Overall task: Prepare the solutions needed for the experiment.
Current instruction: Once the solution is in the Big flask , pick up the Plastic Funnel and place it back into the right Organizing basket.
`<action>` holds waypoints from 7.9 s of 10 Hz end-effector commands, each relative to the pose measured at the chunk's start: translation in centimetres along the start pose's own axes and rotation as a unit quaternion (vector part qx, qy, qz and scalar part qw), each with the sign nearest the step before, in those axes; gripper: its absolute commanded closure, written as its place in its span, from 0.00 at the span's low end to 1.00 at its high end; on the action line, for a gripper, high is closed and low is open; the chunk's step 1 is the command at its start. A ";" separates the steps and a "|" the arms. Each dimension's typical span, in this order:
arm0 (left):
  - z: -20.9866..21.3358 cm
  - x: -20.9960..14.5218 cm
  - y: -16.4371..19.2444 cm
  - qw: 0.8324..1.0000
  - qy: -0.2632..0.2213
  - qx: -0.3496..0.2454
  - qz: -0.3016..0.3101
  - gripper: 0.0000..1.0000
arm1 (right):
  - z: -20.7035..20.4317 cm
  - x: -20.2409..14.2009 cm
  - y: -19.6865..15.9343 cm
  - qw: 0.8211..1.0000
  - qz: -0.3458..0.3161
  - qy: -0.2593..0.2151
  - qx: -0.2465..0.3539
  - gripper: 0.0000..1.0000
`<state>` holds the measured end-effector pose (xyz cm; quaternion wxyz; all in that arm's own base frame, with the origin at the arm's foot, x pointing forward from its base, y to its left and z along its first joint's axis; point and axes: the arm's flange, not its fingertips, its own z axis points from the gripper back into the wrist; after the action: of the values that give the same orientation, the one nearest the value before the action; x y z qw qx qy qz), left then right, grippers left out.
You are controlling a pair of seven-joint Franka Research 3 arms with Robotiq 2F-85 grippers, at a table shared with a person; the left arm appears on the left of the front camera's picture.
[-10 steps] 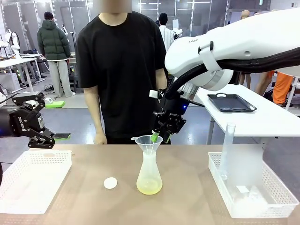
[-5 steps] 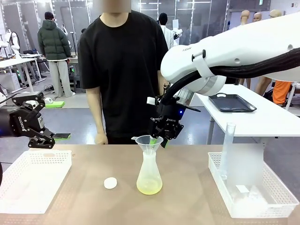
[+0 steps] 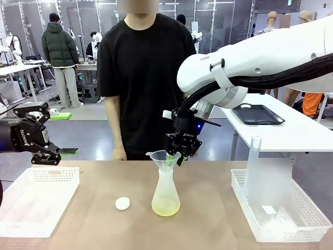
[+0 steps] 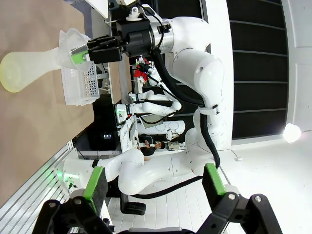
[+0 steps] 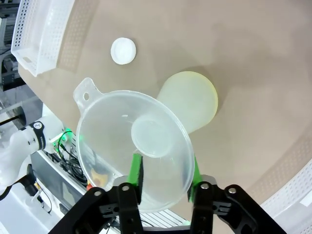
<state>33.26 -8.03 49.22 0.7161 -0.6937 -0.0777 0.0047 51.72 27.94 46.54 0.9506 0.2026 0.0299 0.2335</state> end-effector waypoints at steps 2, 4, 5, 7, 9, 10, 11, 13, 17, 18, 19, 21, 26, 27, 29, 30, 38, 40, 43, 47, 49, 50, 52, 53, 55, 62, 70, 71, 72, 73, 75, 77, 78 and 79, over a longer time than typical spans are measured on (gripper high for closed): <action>0.0 -0.1 -0.1 1.000 0.002 -0.006 0.000 0.00 | 0.7 0.5 0.1 1.000 -0.023 0.003 -0.008 0.69; 0.0 -0.1 -0.1 1.000 0.002 -0.006 0.000 0.00 | 1.0 0.3 0.0 1.000 -0.028 0.004 -0.013 0.87; 0.0 -0.1 -0.1 1.000 0.002 -0.006 0.000 0.00 | 0.9 0.3 0.0 0.999 -0.030 0.006 -0.016 1.00; 0.0 -0.1 -0.1 1.000 0.002 -0.006 0.000 0.00 | 1.0 0.3 0.0 0.999 -0.033 0.006 -0.018 1.00; 0.0 -0.1 -0.1 1.000 0.002 -0.006 0.000 0.00 | 1.0 0.3 -0.1 0.999 -0.036 0.007 -0.016 1.00; 0.0 -0.1 -0.1 1.000 0.002 -0.006 0.000 0.00 | 1.1 0.2 -0.1 0.999 -0.045 0.002 -0.018 1.00; 0.0 -0.1 -0.1 1.000 0.002 -0.006 0.000 0.00 | 1.5 0.2 0.0 0.998 -0.056 -0.006 -0.011 1.00; 0.0 -0.1 -0.1 1.000 0.002 -0.006 0.000 0.00 | 2.9 0.0 0.2 0.998 -0.063 -0.012 0.014 1.00; 0.0 -0.1 -0.1 1.000 0.002 -0.006 0.000 0.00 | 6.2 -0.4 -0.3 0.996 -0.066 -0.040 0.045 1.00; 0.0 -0.1 -0.1 1.000 0.002 -0.006 0.000 0.00 | 7.0 -0.5 -0.4 0.995 -0.068 -0.048 0.047 1.00; 0.0 -0.1 -0.1 1.000 0.002 -0.006 0.000 0.00 | 7.7 -0.7 -0.3 0.995 -0.058 -0.053 0.066 1.00; 0.0 -0.1 -0.1 1.000 0.002 -0.006 0.000 0.00 | 8.6 -1.2 -0.1 0.994 -0.055 -0.058 0.070 1.00; 0.0 -0.1 -0.1 1.000 0.002 -0.006 0.000 0.00 | 13.0 -4.7 -0.6 0.992 -0.052 -0.078 0.086 1.00; 0.0 -0.1 -0.1 1.000 0.002 -0.006 0.000 0.00 | 13.8 -6.0 -1.8 0.992 -0.071 -0.073 0.071 1.00; 0.0 -0.1 -0.1 1.000 0.002 -0.006 0.000 0.00 | 15.4 -9.2 -4.7 0.989 -0.114 -0.083 0.044 1.00; 0.0 -0.1 -0.1 1.000 0.002 -0.006 0.000 0.00 | 16.1 -11.1 -6.2 0.986 -0.137 -0.093 0.037 1.00; 0.0 -0.1 -0.1 1.000 0.002 -0.006 0.000 0.00 | 17.4 -14.5 -10.1 0.979 -0.173 -0.101 0.030 1.00; 0.0 -0.1 -0.1 1.000 0.002 -0.006 0.000 0.00 | 17.2 -15.0 -10.1 0.979 -0.175 -0.100 0.024 0.97; 0.0 -0.1 -0.1 1.000 0.002 -0.006 0.000 0.00 | 18.6 -22.6 -13.5 0.937 -0.337 -0.037 -0.088 0.97; 0.0 -0.1 -0.1 1.000 0.002 -0.006 0.000 0.00 | 16.5 -27.4 -19.1 0.839 -0.528 -0.006 -0.132 0.97; 0.0 -0.1 -0.1 1.000 0.002 -0.006 0.000 0.00 | 14.6 -26.1 -19.4 0.823 -0.559 0.001 -0.098 0.97; 0.0 -0.1 -0.1 1.000 0.002 -0.006 0.000 0.00 | 14.0 -25.5 -19.4 0.810 -0.580 0.006 -0.087 0.97; 0.0 -0.1 -0.1 1.000 0.002 -0.006 0.000 0.00 | 12.6 -24.6 -19.9 0.793 -0.602 0.015 -0.095 0.97; 0.0 -0.1 -0.1 1.000 0.002 -0.006 0.000 0.00 | 11.7 -24.1 -20.1 0.780 -0.617 0.022 -0.105 0.97; 0.0 -0.1 -0.1 1.000 0.002 -0.006 0.000 0.00 | 10.4 -22.9 -20.3 0.750 -0.653 0.016 -0.102 0.97; 0.0 -0.1 -0.1 1.000 0.002 -0.006 0.000 0.00 | 5.2 -20.3 -23.5 0.698 -0.712 -0.008 -0.080 0.97; 0.0 -0.1 -0.1 1.000 0.002 -0.006 0.000 0.00 | 12.8 -23.2 -23.1 0.697 -0.714 -0.043 -0.046 0.97; 0.0 -0.1 -0.1 1.000 0.002 -0.006 0.000 0.00 | 13.5 -22.6 -23.3 0.696 -0.714 -0.064 -0.041 0.97; 0.0 -0.1 -0.1 1.000 0.002 -0.006 0.000 0.00 | 13.5 -21.3 -23.7 0.698 -0.712 -0.074 -0.033 0.97; 0.0 -0.1 -0.1 1.000 0.002 -0.006 0.000 0.00 | 13.2 -19.9 -24.0 0.702 -0.707 -0.082 -0.026 0.97; 0.0 -0.1 -0.1 1.000 0.002 -0.006 0.000 0.00 | 12.2 -17.2 -24.6 0.704 -0.703 -0.092 -0.021 0.97; 0.0 -0.1 -0.1 1.000 0.002 -0.006 0.000 0.00 | 11.3 -15.5 -25.0 0.710 -0.700 -0.073 -0.034 0.97; 0.0 -0.1 -0.1 1.000 0.002 -0.006 0.000 0.00 | 10.7 -14.8 -25.3 0.709 -0.700 -0.067 -0.045 0.97; 0.0 -0.1 -0.1 1.000 0.002 -0.006 0.000 0.00 | 10.2 -14.3 -25.5 0.708 -0.701 -0.065 -0.047 0.97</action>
<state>33.26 -8.03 49.22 0.7161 -0.6937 -0.0776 0.0046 50.79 -3.04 44.90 0.8509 0.1033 0.0936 -0.5065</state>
